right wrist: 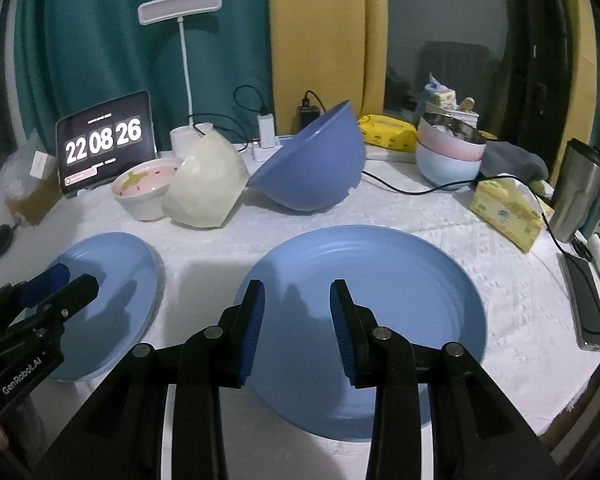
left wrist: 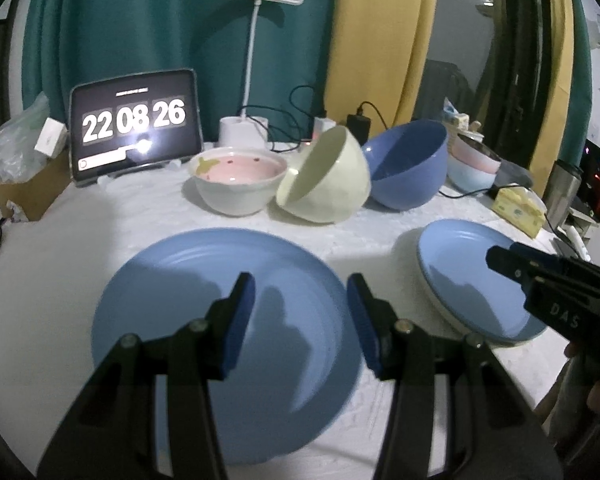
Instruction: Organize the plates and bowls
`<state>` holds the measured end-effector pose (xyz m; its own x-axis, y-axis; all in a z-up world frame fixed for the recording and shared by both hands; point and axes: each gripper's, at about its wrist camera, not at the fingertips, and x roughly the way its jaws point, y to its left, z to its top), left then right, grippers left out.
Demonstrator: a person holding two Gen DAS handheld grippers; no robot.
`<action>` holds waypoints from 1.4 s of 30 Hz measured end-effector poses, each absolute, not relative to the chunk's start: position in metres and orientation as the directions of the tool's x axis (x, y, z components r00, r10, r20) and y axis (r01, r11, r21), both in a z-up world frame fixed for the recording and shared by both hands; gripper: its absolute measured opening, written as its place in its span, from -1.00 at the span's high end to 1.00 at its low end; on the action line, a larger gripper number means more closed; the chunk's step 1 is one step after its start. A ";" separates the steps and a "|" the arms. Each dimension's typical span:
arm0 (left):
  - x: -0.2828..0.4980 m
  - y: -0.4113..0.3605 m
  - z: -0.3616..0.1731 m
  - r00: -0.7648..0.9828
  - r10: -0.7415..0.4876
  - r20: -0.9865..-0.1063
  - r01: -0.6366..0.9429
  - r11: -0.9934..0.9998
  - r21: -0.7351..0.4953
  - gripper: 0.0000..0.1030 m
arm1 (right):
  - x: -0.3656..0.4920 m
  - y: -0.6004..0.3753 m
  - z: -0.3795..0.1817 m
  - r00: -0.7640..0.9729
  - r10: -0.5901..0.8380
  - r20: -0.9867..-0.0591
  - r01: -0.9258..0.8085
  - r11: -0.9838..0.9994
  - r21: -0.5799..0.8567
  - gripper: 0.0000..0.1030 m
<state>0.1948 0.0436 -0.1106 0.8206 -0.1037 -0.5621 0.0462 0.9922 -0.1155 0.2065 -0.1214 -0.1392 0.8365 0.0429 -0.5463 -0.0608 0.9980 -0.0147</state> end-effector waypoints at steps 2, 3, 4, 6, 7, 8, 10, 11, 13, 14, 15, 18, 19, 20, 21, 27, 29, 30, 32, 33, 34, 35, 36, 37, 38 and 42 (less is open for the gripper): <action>0.195 0.049 -0.112 0.820 -0.100 -0.564 0.039 0.992 -0.119 0.03 | 0.208 -0.116 -0.140 0.834 0.045 -0.549 -0.066 0.998 -0.018 0.30; 0.195 0.052 -0.112 0.820 -0.097 -0.564 0.035 0.992 -0.120 0.03 | 0.209 -0.113 -0.140 0.833 0.047 -0.551 -0.069 0.997 -0.020 0.30; 0.195 0.055 -0.113 0.820 -0.094 -0.564 0.030 0.992 -0.121 0.03 | 0.210 -0.111 -0.140 0.832 0.049 -0.553 -0.073 0.997 -0.021 0.30; 0.194 0.061 -0.113 0.821 -0.089 -0.564 0.022 0.992 -0.124 0.03 | 0.210 -0.105 -0.141 0.830 0.054 -0.555 -0.081 0.996 -0.025 0.30; 0.194 0.064 -0.114 0.822 -0.085 -0.563 0.016 0.992 -0.126 0.03 | 0.211 -0.103 -0.141 0.829 0.056 -0.556 -0.085 0.996 -0.026 0.30; 0.193 0.067 -0.114 0.823 -0.083 -0.562 0.011 0.991 -0.130 0.03 | 0.211 -0.100 -0.142 0.828 0.059 -0.558 -0.090 0.996 -0.027 0.30; 0.192 0.075 -0.115 0.825 -0.073 -0.560 -0.002 0.991 -0.133 0.03 | 0.212 -0.094 -0.143 0.825 0.064 -0.561 -0.099 0.995 -0.032 0.30; 0.191 0.078 -0.115 0.826 -0.070 -0.559 -0.007 0.991 -0.134 0.03 | 0.213 -0.091 -0.144 0.823 0.066 -0.564 -0.104 0.994 -0.034 0.30; 0.191 0.084 -0.115 0.828 -0.060 -0.557 -0.020 0.990 -0.137 0.03 | 0.214 -0.085 -0.144 0.820 0.072 -0.568 -0.113 0.993 -0.038 0.30; 0.190 0.088 -0.116 0.829 -0.055 -0.557 -0.027 0.990 -0.139 0.03 | 0.215 -0.082 -0.145 0.819 0.074 -0.569 -0.118 0.992 -0.040 0.30; 0.190 0.091 -0.116 0.829 -0.051 -0.556 -0.033 0.990 -0.140 0.03 | 0.216 -0.079 -0.145 0.819 0.076 -0.569 -0.122 0.992 -0.043 0.30; 0.188 0.102 -0.117 0.831 -0.038 -0.556 -0.051 0.988 -0.144 0.03 | 0.218 -0.068 -0.145 0.816 0.083 -0.572 -0.136 0.989 -0.050 0.30; 0.187 0.106 -0.118 0.831 -0.034 -0.555 -0.057 0.988 -0.146 0.03 | 0.219 -0.066 -0.145 0.814 0.086 -0.574 -0.141 0.989 -0.052 0.30; 0.186 0.109 -0.118 0.832 -0.029 -0.554 -0.063 0.987 -0.146 0.03 | 0.220 -0.063 -0.146 0.813 0.088 -0.575 -0.145 0.988 -0.054 0.30; 0.186 0.112 -0.118 0.833 -0.024 -0.552 -0.068 0.987 -0.146 0.03 | 0.221 -0.060 -0.146 0.812 0.090 -0.577 -0.149 0.987 -0.055 0.30; 0.183 0.131 -0.118 0.838 0.058 -0.543 -0.133 0.986 -0.101 0.03 | 0.226 -0.040 -0.150 0.801 0.105 -0.589 -0.178 0.982 -0.067 0.30; 0.182 0.139 -0.119 0.837 0.081 -0.541 -0.155 0.983 -0.093 0.03 | 0.228 -0.033 -0.151 0.798 0.108 -0.593 -0.185 0.980 -0.070 0.30; 0.182 0.142 -0.120 0.836 0.090 -0.541 -0.164 0.983 -0.089 0.03 | 0.229 -0.031 -0.152 0.797 0.110 -0.594 -0.188 0.980 -0.070 0.30; 0.182 0.148 -0.122 0.831 0.096 -0.547 -0.174 0.981 -0.091 0.03 | 0.231 -0.025 -0.154 0.793 0.116 -0.599 -0.195 0.978 -0.068 0.30; 0.182 0.152 -0.124 0.827 0.101 -0.554 -0.182 0.979 -0.092 0.03 | 0.232 -0.024 -0.156 0.790 0.119 -0.601 -0.198 0.978 -0.067 0.30; 0.182 0.154 -0.126 0.823 0.105 -0.558 -0.187 0.978 -0.092 0.03 | 0.234 -0.022 -0.158 0.786 0.123 -0.606 -0.201 0.978 -0.063 0.30; 0.182 0.158 -0.128 0.819 0.110 -0.563 -0.195 0.976 -0.093 0.03 | 0.235 -0.020 -0.160 0.781 0.126 -0.611 -0.204 0.977 -0.059 0.30; 0.182 0.160 -0.129 0.817 0.111 -0.565 -0.199 0.975 -0.097 0.03 | 0.236 -0.019 -0.162 0.779 0.127 -0.614 -0.206 0.977 -0.059 0.30; 0.183 0.163 -0.130 0.814 0.102 -0.572 -0.198 0.974 -0.108 0.03 | 0.238 -0.017 -0.163 0.775 0.128 -0.619 -0.207 0.977 -0.058 0.30; 0.184 0.164 -0.131 0.811 0.093 -0.578 -0.195 0.974 -0.117 0.02 | 0.239 -0.016 -0.165 0.772 0.129 -0.623 -0.209 0.976 -0.057 0.30; 0.191 0.164 -0.138 0.784 0.037 -0.619 -0.160 0.977 -0.144 -0.32 | 0.244 -0.012 -0.170 0.760 0.134 -0.636 -0.214 0.975 -0.051 0.30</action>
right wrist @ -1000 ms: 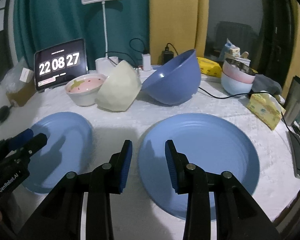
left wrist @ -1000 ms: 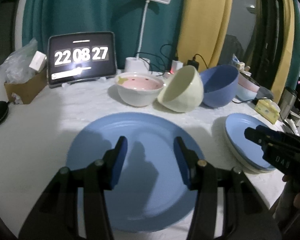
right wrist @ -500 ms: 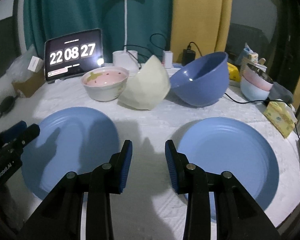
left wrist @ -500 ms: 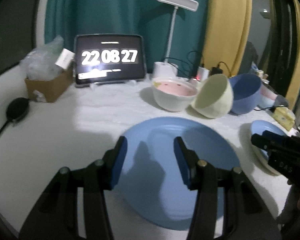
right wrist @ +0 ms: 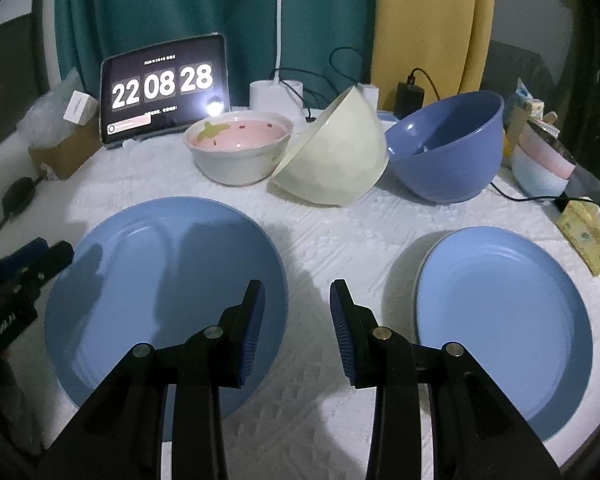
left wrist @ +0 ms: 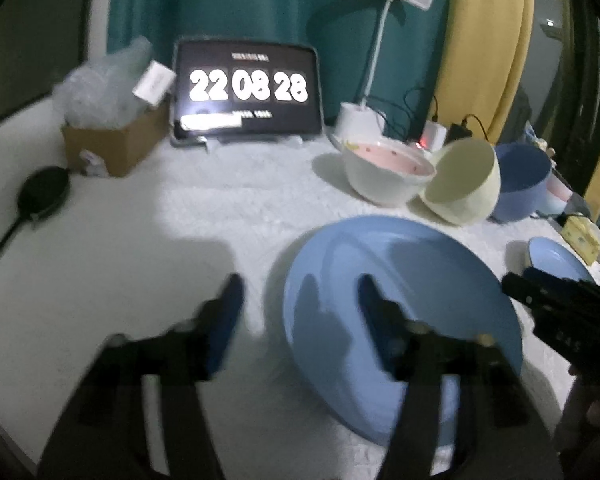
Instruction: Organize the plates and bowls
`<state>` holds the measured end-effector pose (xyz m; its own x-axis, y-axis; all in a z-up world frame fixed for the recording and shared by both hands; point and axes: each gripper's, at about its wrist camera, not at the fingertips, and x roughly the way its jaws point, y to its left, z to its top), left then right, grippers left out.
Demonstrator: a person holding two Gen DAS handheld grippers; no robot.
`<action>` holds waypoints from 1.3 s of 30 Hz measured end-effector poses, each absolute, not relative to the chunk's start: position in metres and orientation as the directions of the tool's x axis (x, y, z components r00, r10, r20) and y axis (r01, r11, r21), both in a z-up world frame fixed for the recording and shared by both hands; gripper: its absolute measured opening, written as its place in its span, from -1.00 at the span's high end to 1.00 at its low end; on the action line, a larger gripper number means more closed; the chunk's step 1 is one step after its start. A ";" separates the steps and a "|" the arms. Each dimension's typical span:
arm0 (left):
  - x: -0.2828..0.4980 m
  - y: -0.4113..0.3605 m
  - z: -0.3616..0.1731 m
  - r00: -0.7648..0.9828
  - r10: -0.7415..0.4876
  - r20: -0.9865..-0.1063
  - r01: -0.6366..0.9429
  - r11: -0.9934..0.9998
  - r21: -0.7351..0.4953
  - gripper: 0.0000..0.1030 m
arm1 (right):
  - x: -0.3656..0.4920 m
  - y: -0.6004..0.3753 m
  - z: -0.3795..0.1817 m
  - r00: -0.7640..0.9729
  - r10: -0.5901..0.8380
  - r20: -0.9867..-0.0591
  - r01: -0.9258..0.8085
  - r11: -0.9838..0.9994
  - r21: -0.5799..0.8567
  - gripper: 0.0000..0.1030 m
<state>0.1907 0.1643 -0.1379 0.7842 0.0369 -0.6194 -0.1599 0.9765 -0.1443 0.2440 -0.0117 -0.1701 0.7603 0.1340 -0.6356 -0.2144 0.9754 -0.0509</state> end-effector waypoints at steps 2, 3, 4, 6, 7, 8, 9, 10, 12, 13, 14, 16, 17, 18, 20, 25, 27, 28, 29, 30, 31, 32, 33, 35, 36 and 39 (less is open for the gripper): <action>0.194 0.165 -0.141 0.769 0.015 -0.640 -0.151 0.976 -0.158 -0.34 | 0.246 -0.011 -0.172 0.756 0.136 -0.641 -0.215 0.975 -0.047 0.30; 0.195 0.165 -0.142 0.763 0.011 -0.646 -0.150 0.975 -0.162 -0.34 | 0.247 -0.011 -0.173 0.752 0.137 -0.644 -0.216 0.976 -0.044 0.30; 0.196 0.165 -0.144 0.756 0.004 -0.655 -0.147 0.975 -0.164 -0.34 | 0.249 -0.012 -0.175 0.746 0.140 -0.651 -0.216 0.976 -0.038 0.30; 0.200 0.163 -0.147 0.740 -0.020 -0.673 -0.129 0.977 -0.172 -0.34 | 0.253 -0.012 -0.178 0.735 0.148 -0.661 -0.220 0.975 -0.027 0.30; 0.201 0.163 -0.149 0.730 -0.030 -0.683 -0.123 0.977 -0.174 -0.34 | 0.255 -0.013 -0.180 0.729 0.153 -0.667 -0.223 0.975 -0.020 0.30; 0.202 0.162 -0.150 0.723 -0.035 -0.690 -0.120 0.977 -0.174 -0.34 | 0.257 -0.013 -0.181 0.723 0.158 -0.672 -0.226 0.974 -0.014 0.30; 0.202 0.162 -0.150 0.721 -0.037 -0.692 -0.116 0.978 -0.174 -0.34 | 0.259 -0.013 -0.183 0.717 0.164 -0.677 -0.230 0.973 -0.008 0.30; 0.203 0.161 -0.150 0.722 -0.037 -0.691 -0.113 0.979 -0.172 -0.34 | 0.261 -0.013 -0.184 0.711 0.169 -0.683 -0.234 0.972 -0.002 0.30; 0.202 0.160 -0.150 0.721 -0.038 -0.692 -0.107 0.980 -0.166 -0.34 | 0.264 -0.014 -0.188 0.696 0.184 -0.694 -0.242 0.970 0.013 0.30; 0.202 0.158 -0.150 0.721 -0.038 -0.692 -0.103 0.981 -0.161 -0.34 | 0.266 -0.013 -0.190 0.688 0.190 -0.701 -0.246 0.969 0.021 0.30; 0.202 0.156 -0.150 0.721 -0.033 -0.693 -0.100 0.983 -0.151 -0.34 | 0.267 -0.013 -0.191 0.681 0.194 -0.706 -0.251 0.968 0.024 0.30; 0.202 0.152 -0.149 0.723 -0.024 -0.691 -0.092 0.987 -0.131 -0.32 | 0.267 -0.013 -0.190 0.678 0.205 -0.706 -0.259 0.965 0.031 0.30; 0.202 0.151 -0.149 0.724 -0.023 -0.689 -0.089 0.988 -0.127 -0.32 | 0.268 -0.014 -0.190 0.677 0.209 -0.705 -0.261 0.965 0.035 0.30; 0.202 0.149 -0.148 0.728 -0.022 -0.685 -0.084 0.989 -0.121 -0.31 | 0.268 -0.014 -0.190 0.675 0.212 -0.707 -0.263 0.964 0.038 0.30; 0.202 0.147 -0.148 0.731 -0.007 -0.682 -0.088 0.991 -0.105 -0.01 | 0.268 -0.014 -0.191 0.672 0.220 -0.707 -0.271 0.962 0.042 0.30; 0.203 0.146 -0.148 0.731 0.023 -0.682 -0.104 0.992 -0.078 0.22 | 0.264 -0.014 -0.188 0.679 0.223 -0.699 -0.277 0.960 0.037 0.41; 0.201 0.146 -0.148 0.734 0.023 -0.679 -0.098 0.993 -0.072 0.28 | 0.263 -0.017 -0.187 0.685 0.222 -0.694 -0.269 0.962 0.042 0.42; 0.201 0.145 -0.147 0.736 0.024 -0.676 -0.095 0.993 -0.067 0.29 | 0.262 -0.018 -0.186 0.687 0.221 -0.692 -0.266 0.963 0.044 0.42; 0.199 0.144 -0.147 0.741 0.027 -0.671 -0.092 0.994 -0.061 0.29 | 0.261 -0.018 -0.185 0.688 0.224 -0.691 -0.266 0.963 0.047 0.42; 0.199 0.143 -0.146 0.745 0.027 -0.667 -0.089 0.994 -0.059 0.29 | 0.259 -0.019 -0.184 0.690 0.226 -0.688 -0.267 0.963 0.049 0.42; 0.198 0.143 -0.145 0.748 0.026 -0.663 -0.088 0.994 -0.059 0.29 | 0.258 -0.019 -0.184 0.691 0.227 -0.686 -0.268 0.962 0.048 0.42; 0.196 0.144 -0.145 0.752 0.020 -0.659 -0.084 0.994 -0.066 0.29 | 0.257 -0.020 -0.183 0.693 0.227 -0.684 -0.269 0.962 0.047 0.42; 0.196 0.145 -0.144 0.753 0.014 -0.658 -0.082 0.994 -0.074 0.29 | 0.255 -0.020 -0.181 0.697 0.229 -0.680 -0.270 0.962 0.047 0.42; 0.194 0.145 -0.142 0.755 0.003 -0.656 -0.077 0.993 -0.084 0.29 | 0.253 -0.022 -0.179 0.702 0.236 -0.672 -0.273 0.961 0.052 0.42; 0.193 0.144 -0.142 0.756 0.001 -0.655 -0.075 0.994 -0.085 0.29 | 0.251 -0.023 -0.178 0.704 0.238 -0.669 -0.273 0.960 0.054 0.42; 0.190 0.139 -0.140 0.756 -0.005 -0.655 -0.073 0.993 -0.092 0.29 | 0.247 -0.028 -0.173 0.718 0.234 -0.655 -0.266 0.963 0.052 0.42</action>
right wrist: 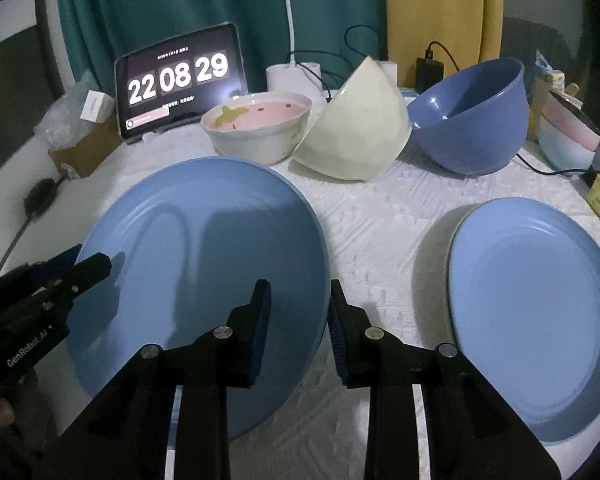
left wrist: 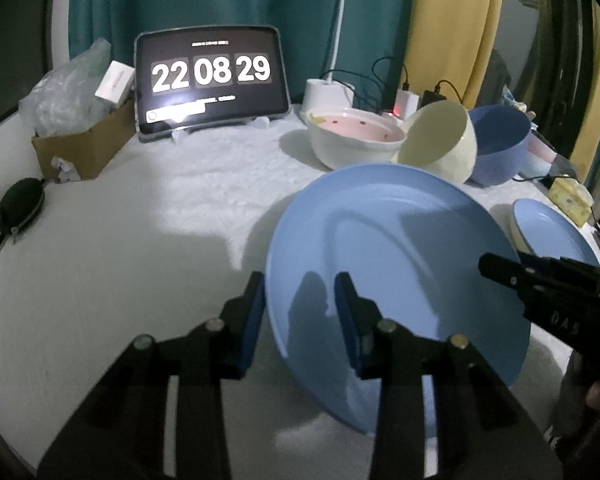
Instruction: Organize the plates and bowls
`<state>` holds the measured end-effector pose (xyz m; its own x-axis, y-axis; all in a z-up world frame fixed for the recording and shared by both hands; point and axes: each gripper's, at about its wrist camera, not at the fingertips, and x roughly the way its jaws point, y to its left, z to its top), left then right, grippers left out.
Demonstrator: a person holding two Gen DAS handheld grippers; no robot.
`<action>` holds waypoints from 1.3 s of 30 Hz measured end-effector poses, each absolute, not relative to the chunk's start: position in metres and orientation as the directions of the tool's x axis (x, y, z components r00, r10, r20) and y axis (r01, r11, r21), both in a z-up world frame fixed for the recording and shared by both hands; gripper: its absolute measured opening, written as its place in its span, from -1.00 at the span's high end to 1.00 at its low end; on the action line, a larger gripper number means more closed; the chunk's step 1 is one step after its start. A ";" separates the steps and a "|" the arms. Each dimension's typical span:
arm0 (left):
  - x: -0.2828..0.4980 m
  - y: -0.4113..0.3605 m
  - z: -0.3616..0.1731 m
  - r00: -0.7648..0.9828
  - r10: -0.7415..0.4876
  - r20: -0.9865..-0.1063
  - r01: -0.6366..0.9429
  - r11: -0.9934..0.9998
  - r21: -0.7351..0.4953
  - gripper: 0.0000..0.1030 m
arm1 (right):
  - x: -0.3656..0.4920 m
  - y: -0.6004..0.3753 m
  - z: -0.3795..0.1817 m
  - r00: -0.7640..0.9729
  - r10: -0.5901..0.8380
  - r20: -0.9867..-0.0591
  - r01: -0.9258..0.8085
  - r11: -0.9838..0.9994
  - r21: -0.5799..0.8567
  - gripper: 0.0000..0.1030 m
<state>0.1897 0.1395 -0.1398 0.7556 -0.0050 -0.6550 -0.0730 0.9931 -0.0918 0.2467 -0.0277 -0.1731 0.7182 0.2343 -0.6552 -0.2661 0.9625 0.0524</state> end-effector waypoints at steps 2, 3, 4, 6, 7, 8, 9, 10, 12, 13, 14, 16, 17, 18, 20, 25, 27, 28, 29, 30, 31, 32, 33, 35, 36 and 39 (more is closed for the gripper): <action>0.188 0.134 -0.138 0.756 -0.007 -0.654 -0.068 0.994 -0.089 0.29 | 0.245 -0.032 -0.171 0.726 0.232 -0.647 -0.259 0.964 0.054 0.41; 0.187 0.132 -0.137 0.757 -0.008 -0.654 -0.065 0.994 -0.087 0.29 | 0.243 -0.034 -0.169 0.729 0.232 -0.644 -0.257 0.965 0.057 0.42; 0.186 0.130 -0.136 0.758 -0.008 -0.652 -0.062 0.995 -0.084 0.29 | 0.242 -0.036 -0.168 0.733 0.233 -0.639 -0.254 0.965 0.060 0.42; 0.185 0.126 -0.133 0.761 -0.009 -0.649 -0.059 0.995 -0.082 0.29 | 0.240 -0.040 -0.165 0.738 0.236 -0.633 -0.251 0.966 0.067 0.41; 0.185 0.123 -0.131 0.763 -0.009 -0.646 -0.057 0.995 -0.081 0.29 | 0.238 -0.043 -0.164 0.741 0.238 -0.628 -0.249 0.966 0.072 0.41; 0.184 0.122 -0.130 0.765 -0.010 -0.644 -0.055 0.995 -0.081 0.29 | 0.237 -0.045 -0.163 0.743 0.239 -0.625 -0.248 0.966 0.074 0.41; 0.183 0.120 -0.129 0.767 -0.011 -0.641 -0.052 0.995 -0.079 0.29 | 0.235 -0.048 -0.162 0.746 0.239 -0.621 -0.245 0.966 0.077 0.41; 0.183 0.117 -0.127 0.769 -0.011 -0.640 -0.050 0.996 -0.077 0.29 | 0.234 -0.049 -0.162 0.749 0.240 -0.618 -0.243 0.967 0.081 0.41; 0.181 0.114 -0.125 0.770 -0.013 -0.638 -0.045 0.996 -0.075 0.29 | 0.232 -0.053 -0.160 0.753 0.241 -0.613 -0.240 0.967 0.086 0.41; 0.181 0.111 -0.124 0.770 -0.014 -0.638 -0.042 0.997 -0.072 0.29 | 0.231 -0.056 -0.160 0.755 0.241 -0.610 -0.238 0.967 0.088 0.41; 0.181 0.109 -0.123 0.770 -0.015 -0.637 -0.039 0.997 -0.070 0.29 | 0.230 -0.059 -0.159 0.757 0.241 -0.607 -0.235 0.968 0.091 0.41; 0.179 0.104 -0.121 0.772 -0.016 -0.636 -0.034 0.997 -0.067 0.29 | 0.228 -0.063 -0.157 0.762 0.242 -0.600 -0.231 0.968 0.097 0.41; 0.179 0.102 -0.121 0.772 -0.017 -0.635 -0.032 0.997 -0.065 0.29 | 0.226 -0.066 -0.157 0.765 0.242 -0.597 -0.228 0.968 0.100 0.41; 0.178 0.099 -0.120 0.773 -0.017 -0.634 -0.028 0.998 -0.061 0.29 | 0.225 -0.069 -0.156 0.768 0.242 -0.593 -0.226 0.969 0.103 0.41; 0.178 0.093 -0.118 0.775 -0.018 -0.632 -0.022 0.998 -0.056 0.29 | 0.223 -0.074 -0.154 0.772 0.241 -0.588 -0.220 0.969 0.108 0.41; 0.176 0.081 -0.115 0.779 -0.021 -0.627 -0.007 0.999 -0.041 0.29 | 0.219 -0.088 -0.152 0.782 0.240 -0.575 -0.208 0.970 0.122 0.41; 0.175 0.075 -0.114 0.782 -0.024 -0.623 0.000 0.999 -0.038 0.29 | 0.217 -0.093 -0.152 0.785 0.238 -0.572 -0.203 0.971 0.126 0.41; 0.175 0.072 -0.113 0.783 -0.026 -0.622 0.003 0.999 -0.037 0.29 | 0.217 -0.096 -0.152 0.787 0.236 -0.570 -0.198 0.972 0.127 0.41; 0.175 0.069 -0.113 0.783 -0.028 -0.621 0.008 0.999 -0.034 0.29 | 0.216 -0.098 -0.152 0.788 0.234 -0.569 -0.196 0.972 0.128 0.41; 0.175 0.066 -0.112 0.784 -0.030 -0.620 0.012 0.999 -0.032 0.29 | 0.215 -0.102 -0.151 0.791 0.233 -0.566 -0.192 0.973 0.131 0.41; 0.175 0.064 -0.112 0.783 -0.032 -0.621 0.017 0.999 -0.030 0.29 | 0.215 -0.103 -0.151 0.792 0.232 -0.565 -0.189 0.973 0.133 0.41; 0.176 0.062 -0.112 0.782 -0.033 -0.622 0.020 0.999 -0.029 0.29 | 0.214 -0.106 -0.151 0.794 0.230 -0.563 -0.186 0.973 0.135 0.41; 0.176 0.060 -0.112 0.782 -0.036 -0.623 0.024 0.999 -0.027 0.29 | 0.214 -0.108 -0.150 0.796 0.227 -0.561 -0.183 0.974 0.136 0.41; 0.177 0.055 -0.111 0.782 -0.039 -0.621 0.032 0.999 -0.022 0.29 | 0.212 -0.114 -0.150 0.800 0.224 -0.557 -0.176 0.975 0.139 0.41; 0.177 0.052 -0.111 0.784 -0.040 -0.620 0.036 0.999 -0.018 0.29 | 0.212 -0.117 -0.150 0.802 0.221 -0.556 -0.172 0.975 0.140 0.41; 0.177 0.044 -0.109 0.785 -0.044 -0.617 0.046 0.999 -0.012 0.29 | 0.212 -0.123 -0.150 0.806 0.214 -0.552 -0.162 0.977 0.143 0.41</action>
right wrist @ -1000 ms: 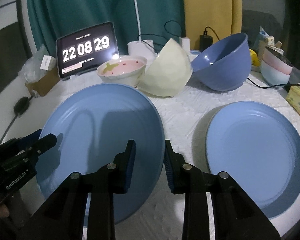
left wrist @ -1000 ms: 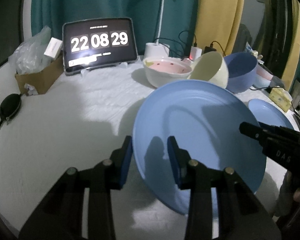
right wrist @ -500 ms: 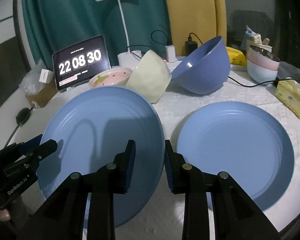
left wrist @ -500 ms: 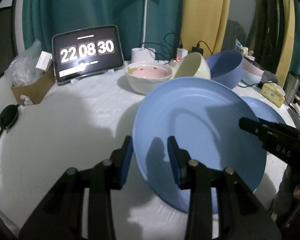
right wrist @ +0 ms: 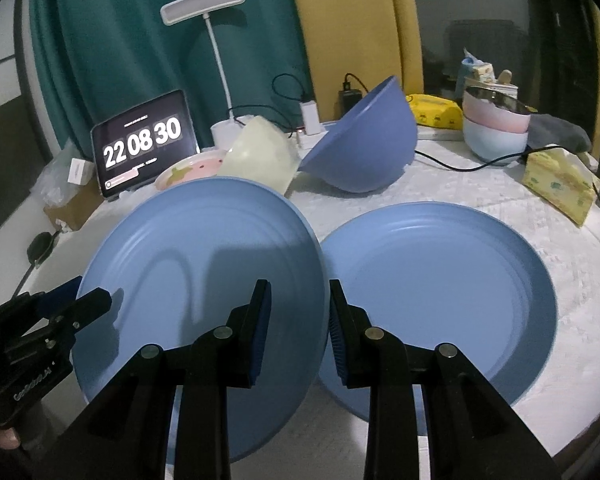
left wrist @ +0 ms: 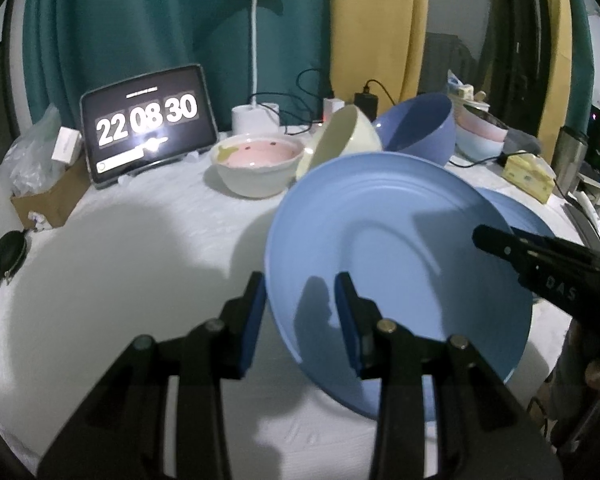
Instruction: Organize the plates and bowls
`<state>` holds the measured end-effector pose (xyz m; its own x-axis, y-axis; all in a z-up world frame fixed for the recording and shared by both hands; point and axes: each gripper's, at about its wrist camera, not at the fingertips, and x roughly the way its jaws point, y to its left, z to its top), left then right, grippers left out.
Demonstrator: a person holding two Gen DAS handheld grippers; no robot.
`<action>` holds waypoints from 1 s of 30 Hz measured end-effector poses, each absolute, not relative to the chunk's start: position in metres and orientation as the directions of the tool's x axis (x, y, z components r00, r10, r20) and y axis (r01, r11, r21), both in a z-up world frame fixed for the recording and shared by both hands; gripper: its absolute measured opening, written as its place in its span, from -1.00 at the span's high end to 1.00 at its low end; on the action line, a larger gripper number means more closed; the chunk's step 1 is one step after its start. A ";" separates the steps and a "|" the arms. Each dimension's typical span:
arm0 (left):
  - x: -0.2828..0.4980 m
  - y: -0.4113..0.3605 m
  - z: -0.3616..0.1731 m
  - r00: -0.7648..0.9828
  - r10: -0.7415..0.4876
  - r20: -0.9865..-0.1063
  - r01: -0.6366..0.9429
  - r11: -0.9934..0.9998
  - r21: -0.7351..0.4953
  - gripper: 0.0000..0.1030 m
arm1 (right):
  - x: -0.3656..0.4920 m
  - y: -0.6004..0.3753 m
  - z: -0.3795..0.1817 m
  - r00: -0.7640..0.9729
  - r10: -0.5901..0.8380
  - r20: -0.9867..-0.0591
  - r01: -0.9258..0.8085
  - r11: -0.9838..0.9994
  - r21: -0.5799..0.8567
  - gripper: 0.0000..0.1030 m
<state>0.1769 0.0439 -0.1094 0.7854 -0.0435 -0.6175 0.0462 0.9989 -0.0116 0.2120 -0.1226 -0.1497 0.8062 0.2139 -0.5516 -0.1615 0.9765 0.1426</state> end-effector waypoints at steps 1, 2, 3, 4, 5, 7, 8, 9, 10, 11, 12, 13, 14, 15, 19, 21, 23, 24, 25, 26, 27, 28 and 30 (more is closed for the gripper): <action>0.177 0.041 -0.109 0.785 -0.044 -0.618 0.049 0.999 -0.008 0.29 | 0.212 -0.126 -0.150 0.808 0.212 -0.550 -0.158 0.977 0.144 0.41; 0.177 0.038 -0.109 0.785 -0.043 -0.618 0.051 0.999 -0.005 0.29 | 0.212 -0.128 -0.149 0.810 0.210 -0.548 -0.155 0.977 0.146 0.41; 0.178 0.037 -0.109 0.785 -0.044 -0.618 0.054 0.999 -0.003 0.29 | 0.212 -0.130 -0.149 0.811 0.210 -0.546 -0.153 0.977 0.147 0.41; 0.178 0.034 -0.109 0.785 -0.044 -0.618 0.057 0.998 0.001 0.29 | 0.212 -0.133 -0.149 0.813 0.209 -0.544 -0.151 0.977 0.150 0.41; 0.178 0.032 -0.109 0.785 -0.044 -0.618 0.058 0.998 0.003 0.29 | 0.212 -0.135 -0.149 0.814 0.209 -0.542 -0.149 0.977 0.152 0.41; 0.179 0.027 -0.109 0.783 -0.044 -0.620 0.063 0.998 0.010 0.29 | 0.211 -0.140 -0.149 0.816 0.208 -0.540 -0.145 0.977 0.157 0.41; 0.180 0.025 -0.109 0.783 -0.043 -0.621 0.065 0.998 0.012 0.29 | 0.211 -0.143 -0.150 0.816 0.207 -0.539 -0.143 0.977 0.160 0.41; 0.180 0.022 -0.110 0.782 -0.043 -0.622 0.067 0.998 0.016 0.29 | 0.211 -0.145 -0.151 0.817 0.207 -0.538 -0.141 0.977 0.163 0.41; 0.181 0.019 -0.110 0.781 -0.043 -0.623 0.070 0.997 0.018 0.29 | 0.212 -0.148 -0.151 0.818 0.206 -0.538 -0.137 0.976 0.166 0.41; 0.181 0.016 -0.110 0.780 -0.043 -0.624 0.072 0.997 0.021 0.29 | 0.212 -0.151 -0.152 0.818 0.205 -0.537 -0.135 0.976 0.168 0.41; 0.182 0.014 -0.110 0.781 -0.043 -0.623 0.073 0.997 0.023 0.29 | 0.212 -0.154 -0.152 0.819 0.204 -0.536 -0.132 0.977 0.170 0.41; 0.183 0.011 -0.109 0.781 -0.042 -0.623 0.075 0.997 0.027 0.29 | 0.212 -0.156 -0.152 0.820 0.203 -0.536 -0.130 0.977 0.170 0.41; 0.183 0.009 -0.109 0.781 -0.042 -0.623 0.077 0.997 0.029 0.29 | 0.212 -0.158 -0.152 0.820 0.202 -0.535 -0.129 0.977 0.170 0.41; 0.184 0.007 -0.108 0.782 -0.043 -0.622 0.078 0.997 0.029 0.29 | 0.212 -0.160 -0.151 0.821 0.201 -0.534 -0.128 0.977 0.171 0.41; 0.186 -0.002 -0.107 0.784 -0.043 -0.620 0.082 0.996 0.035 0.29 | 0.213 -0.170 -0.150 0.827 0.198 -0.526 -0.123 0.977 0.175 0.41; 0.187 -0.007 -0.107 0.783 -0.043 -0.620 0.087 0.995 0.040 0.29 | 0.213 -0.174 -0.150 0.829 0.195 -0.524 -0.119 0.977 0.176 0.41; 0.188 -0.012 -0.107 0.783 -0.046 -0.621 0.093 0.995 0.044 0.29 | 0.213 -0.179 -0.151 0.832 0.193 -0.521 -0.113 0.977 0.181 0.41; 0.188 -0.015 -0.108 0.782 -0.048 -0.621 0.097 0.994 0.045 0.29 | 0.213 -0.181 -0.151 0.833 0.191 -0.520 -0.109 0.977 0.184 0.41; 0.189 -0.018 -0.108 0.782 -0.050 -0.622 0.101 0.994 0.047 0.29 | 0.213 -0.185 -0.151 0.834 0.188 -0.519 -0.104 0.977 0.187 0.41; 0.190 -0.021 -0.108 0.781 -0.052 -0.623 0.105 0.993 0.048 0.29 | 0.214 -0.188 -0.152 0.835 0.184 -0.518 -0.099 0.977 0.187 0.41; 0.191 -0.024 -0.109 0.780 -0.055 -0.624 0.110 0.993 0.051 0.29 | 0.214 -0.190 -0.151 0.837 0.180 -0.517 -0.095 0.978 0.187 0.41; 0.192 -0.027 -0.109 0.779 -0.057 -0.625 0.115 0.992 0.054 0.29 | 0.214 -0.194 -0.152 0.839 0.176 -0.514 -0.089 0.978 0.189 0.41; 0.194 -0.033 -0.110 0.777 -0.064 -0.627 0.125 0.991 0.055 0.29 | 0.215 -0.200 -0.152 0.843 0.168 -0.511 -0.078 0.978 0.193 0.41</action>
<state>0.1936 -0.0334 -0.1098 0.7768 -0.0635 -0.6265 0.1254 0.9906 0.0551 0.2148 -0.2003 -0.1523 0.8427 0.1682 -0.5115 -0.0777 0.9780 0.1935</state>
